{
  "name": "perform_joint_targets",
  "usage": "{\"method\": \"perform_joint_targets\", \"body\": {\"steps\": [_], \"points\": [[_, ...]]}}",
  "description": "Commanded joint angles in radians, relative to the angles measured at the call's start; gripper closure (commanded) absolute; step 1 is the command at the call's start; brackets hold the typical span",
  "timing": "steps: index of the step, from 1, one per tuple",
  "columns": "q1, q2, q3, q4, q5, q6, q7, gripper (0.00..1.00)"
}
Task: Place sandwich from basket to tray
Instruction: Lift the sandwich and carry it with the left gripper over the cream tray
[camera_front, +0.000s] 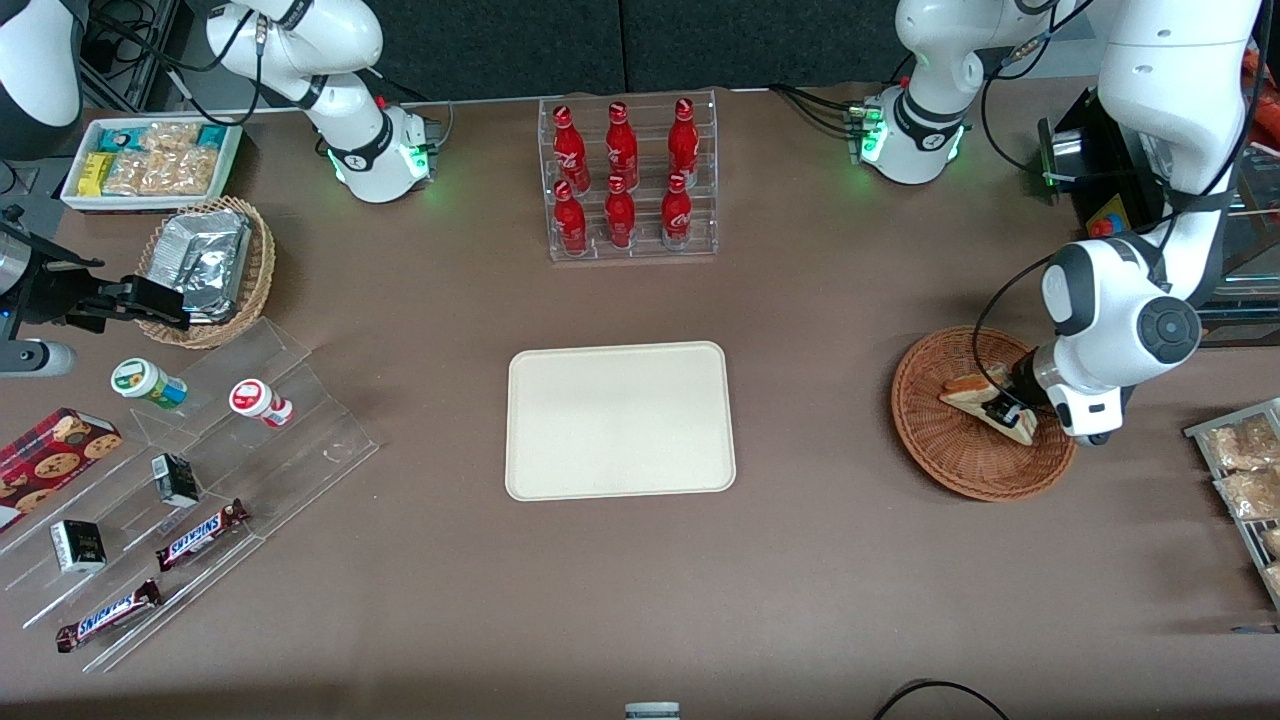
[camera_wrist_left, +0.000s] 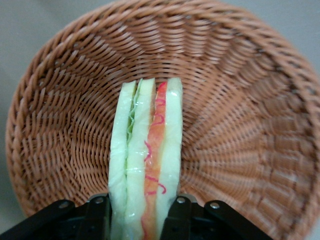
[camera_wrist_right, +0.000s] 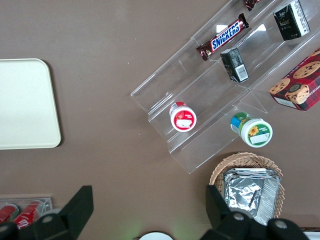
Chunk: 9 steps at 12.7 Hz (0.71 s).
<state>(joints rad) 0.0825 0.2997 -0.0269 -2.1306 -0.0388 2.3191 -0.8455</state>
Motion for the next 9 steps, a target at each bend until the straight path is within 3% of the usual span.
{"method": "perform_joint_targets", "body": {"steps": [1, 4, 6, 9], "points": [[-0.009, -0.045, -0.046, 0.174, -0.009, -0.278, -0.017, 1.0], [-0.027, -0.031, -0.157, 0.388, -0.009, -0.513, -0.147, 1.0], [-0.087, -0.031, -0.206, 0.419, -0.009, -0.521, -0.216, 1.0], [-0.271, -0.001, -0.222, 0.454, -0.004, -0.512, -0.256, 1.0]]}}
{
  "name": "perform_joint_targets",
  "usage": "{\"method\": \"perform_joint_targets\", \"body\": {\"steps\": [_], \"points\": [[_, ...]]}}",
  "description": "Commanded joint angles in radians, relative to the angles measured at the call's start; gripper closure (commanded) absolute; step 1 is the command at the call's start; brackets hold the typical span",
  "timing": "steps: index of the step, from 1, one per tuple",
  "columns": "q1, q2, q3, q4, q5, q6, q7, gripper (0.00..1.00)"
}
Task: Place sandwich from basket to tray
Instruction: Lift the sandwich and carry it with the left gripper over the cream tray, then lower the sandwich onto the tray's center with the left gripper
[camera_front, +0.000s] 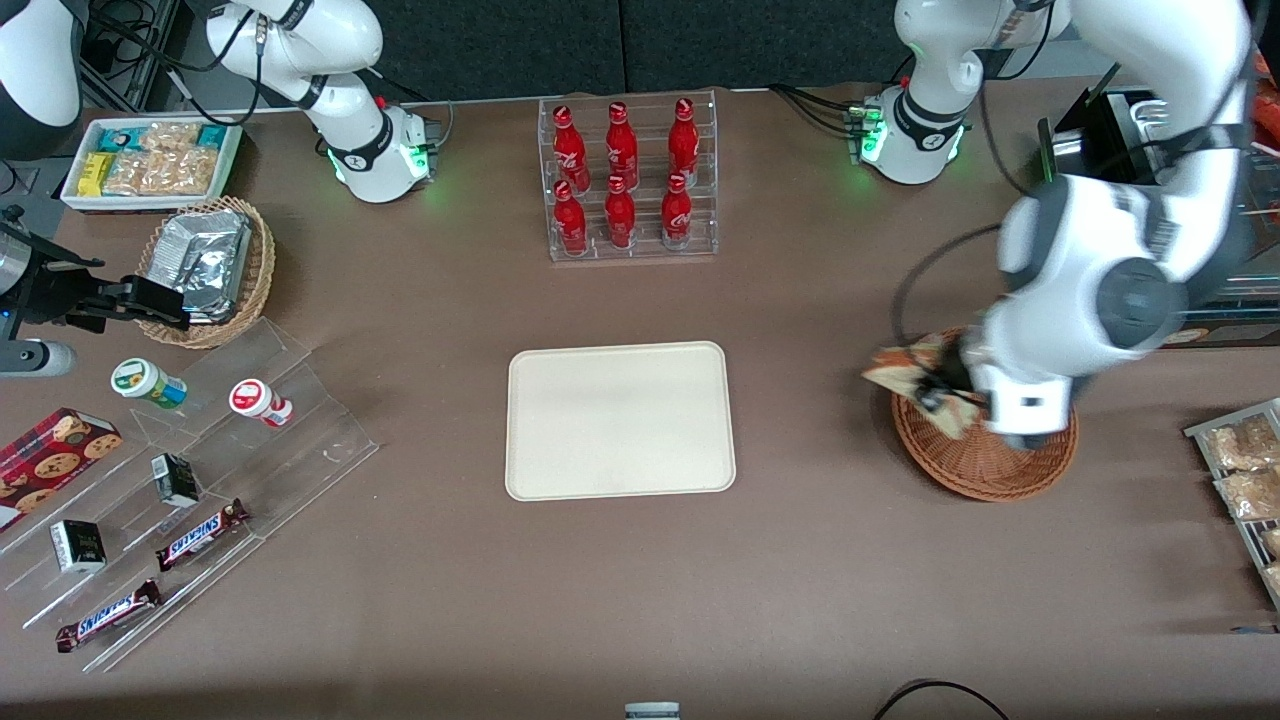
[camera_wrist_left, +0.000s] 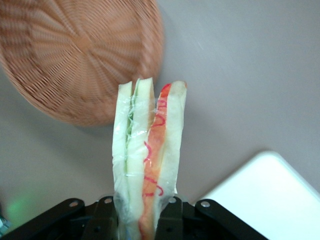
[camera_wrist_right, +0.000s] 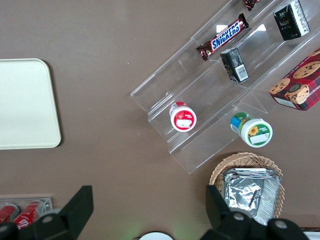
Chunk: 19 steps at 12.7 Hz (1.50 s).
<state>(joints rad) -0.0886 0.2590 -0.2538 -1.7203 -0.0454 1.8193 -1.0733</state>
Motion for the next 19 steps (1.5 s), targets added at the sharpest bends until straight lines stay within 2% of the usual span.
{"method": "perform_joint_targets", "body": {"steps": [1, 6, 10, 12, 15, 19], "points": [[-0.161, 0.057, 0.005, 0.053, 0.004, -0.006, -0.028, 1.0], [-0.351, 0.222, 0.005, 0.194, 0.013, 0.058, -0.013, 1.0], [-0.457, 0.397, 0.005, 0.298, 0.134, 0.23, 0.003, 1.0], [-0.489, 0.468, 0.005, 0.309, 0.209, 0.316, 0.086, 1.0], [-0.496, 0.531, 0.005, 0.343, 0.217, 0.35, 0.189, 1.0], [-0.522, 0.638, 0.007, 0.447, 0.223, 0.368, 0.214, 1.0]]}}
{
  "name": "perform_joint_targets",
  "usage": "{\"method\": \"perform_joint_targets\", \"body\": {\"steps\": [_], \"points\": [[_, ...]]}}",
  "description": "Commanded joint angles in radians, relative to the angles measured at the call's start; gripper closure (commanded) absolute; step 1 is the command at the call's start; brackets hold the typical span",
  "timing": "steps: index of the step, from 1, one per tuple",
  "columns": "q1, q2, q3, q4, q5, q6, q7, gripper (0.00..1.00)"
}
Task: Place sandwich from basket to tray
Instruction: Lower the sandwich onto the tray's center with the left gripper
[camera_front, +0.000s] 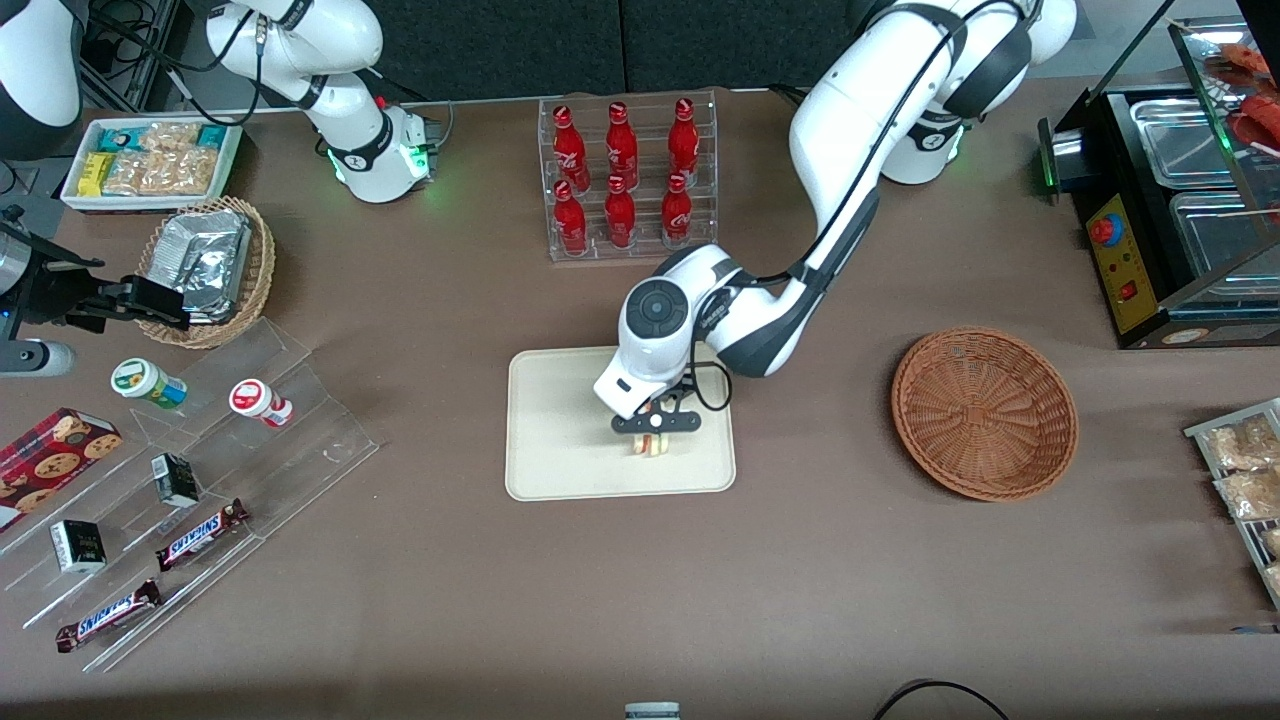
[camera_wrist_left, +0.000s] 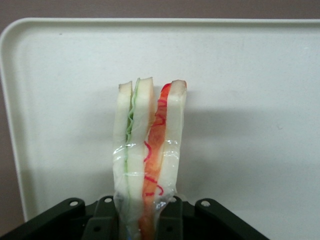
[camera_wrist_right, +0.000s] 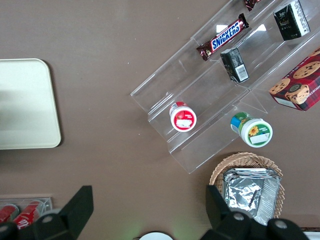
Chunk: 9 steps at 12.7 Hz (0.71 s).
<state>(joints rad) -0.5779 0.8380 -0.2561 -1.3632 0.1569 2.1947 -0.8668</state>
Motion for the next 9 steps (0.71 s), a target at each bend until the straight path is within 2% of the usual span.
{"method": "perform_joint_targets", "body": {"steps": [1, 3, 5, 6, 7, 9], "points": [[-0.033, 0.064, 0.009, 0.091, 0.021, -0.007, 0.005, 1.0], [-0.037, 0.079, 0.009, 0.09, 0.021, -0.006, -0.001, 0.99], [-0.042, 0.081, 0.009, 0.087, 0.021, -0.009, 0.0, 0.3], [-0.042, 0.076, 0.009, 0.084, 0.021, -0.012, -0.001, 0.05], [-0.042, 0.072, 0.011, 0.084, 0.024, -0.015, -0.003, 0.0], [-0.056, 0.043, 0.024, 0.082, 0.058, -0.023, -0.012, 0.0]]}}
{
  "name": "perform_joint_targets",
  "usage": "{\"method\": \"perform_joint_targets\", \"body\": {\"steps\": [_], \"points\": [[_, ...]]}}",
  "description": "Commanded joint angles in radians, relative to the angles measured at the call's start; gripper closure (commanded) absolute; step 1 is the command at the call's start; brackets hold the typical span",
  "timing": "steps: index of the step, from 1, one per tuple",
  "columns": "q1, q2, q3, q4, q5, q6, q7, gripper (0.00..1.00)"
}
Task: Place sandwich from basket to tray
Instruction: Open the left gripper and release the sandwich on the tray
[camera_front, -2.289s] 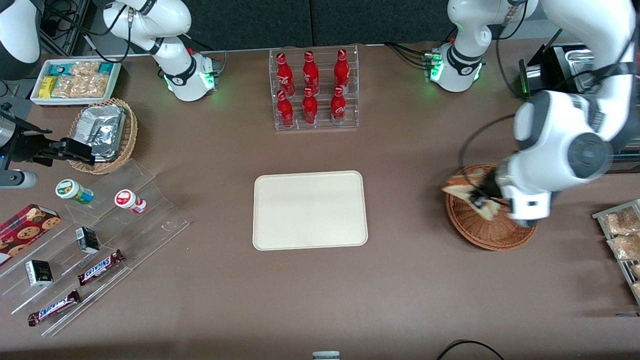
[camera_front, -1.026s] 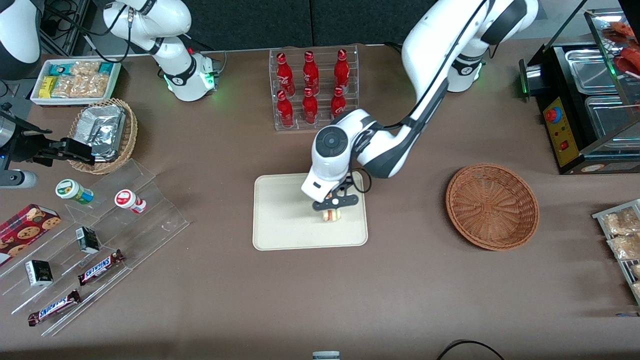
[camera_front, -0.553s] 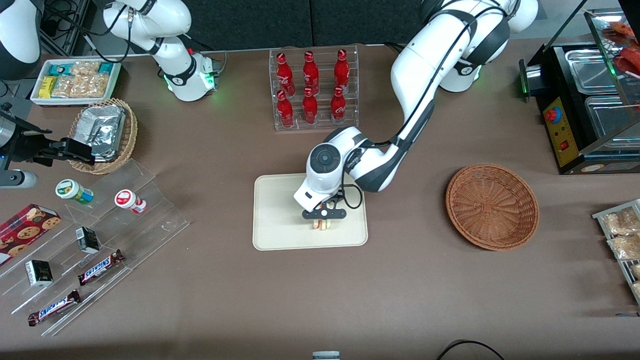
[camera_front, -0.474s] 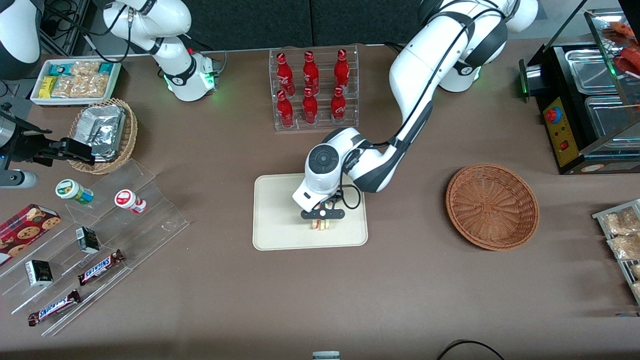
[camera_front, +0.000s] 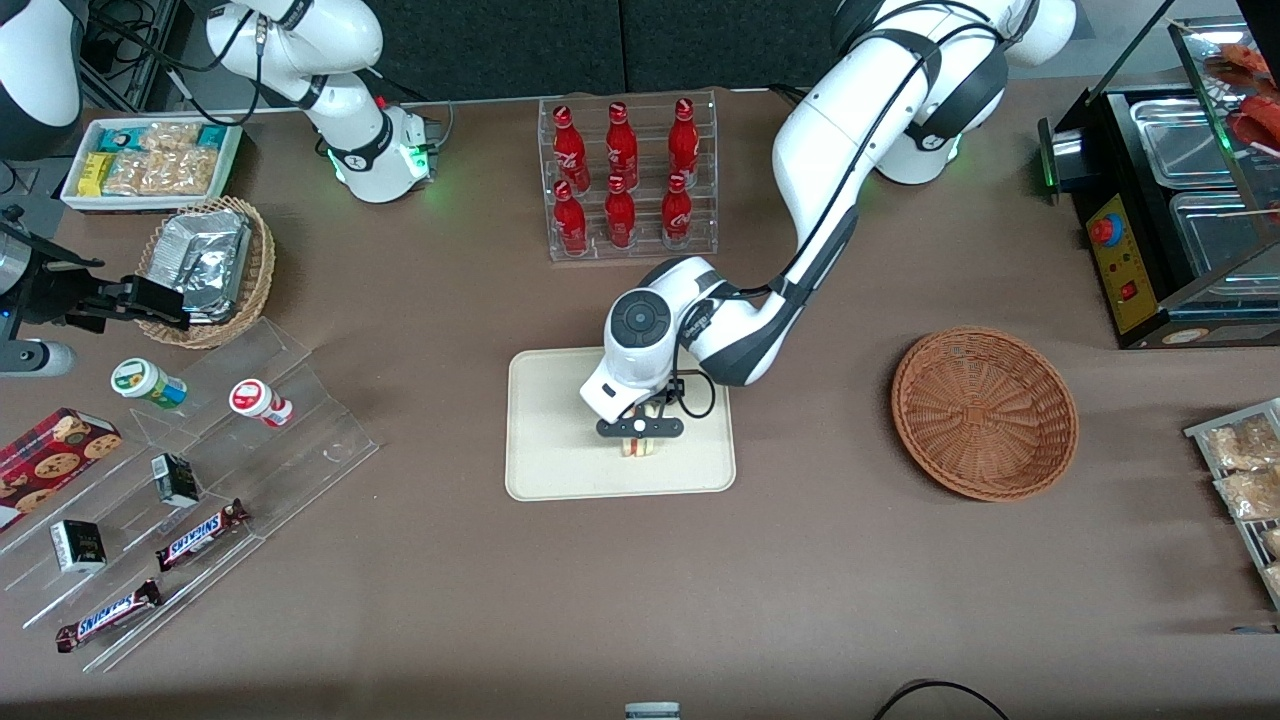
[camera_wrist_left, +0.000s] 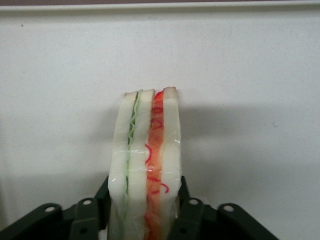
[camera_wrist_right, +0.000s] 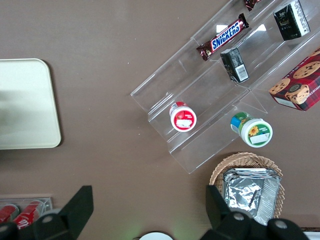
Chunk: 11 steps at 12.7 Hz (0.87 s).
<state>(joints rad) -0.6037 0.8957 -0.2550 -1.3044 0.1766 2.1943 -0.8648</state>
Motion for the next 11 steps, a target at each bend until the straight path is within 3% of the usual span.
{"method": "perform_joint_targets", "body": {"steps": [1, 6, 9, 11], "points": [[-0.027, -0.035, 0.029, 0.022, 0.069, -0.066, -0.017, 0.0], [0.031, -0.207, 0.03, -0.024, 0.075, -0.281, 0.004, 0.01], [0.142, -0.416, 0.026, -0.224, 0.058, -0.308, 0.121, 0.01], [0.237, -0.567, 0.023, -0.349, -0.009, -0.292, 0.209, 0.01]]}}
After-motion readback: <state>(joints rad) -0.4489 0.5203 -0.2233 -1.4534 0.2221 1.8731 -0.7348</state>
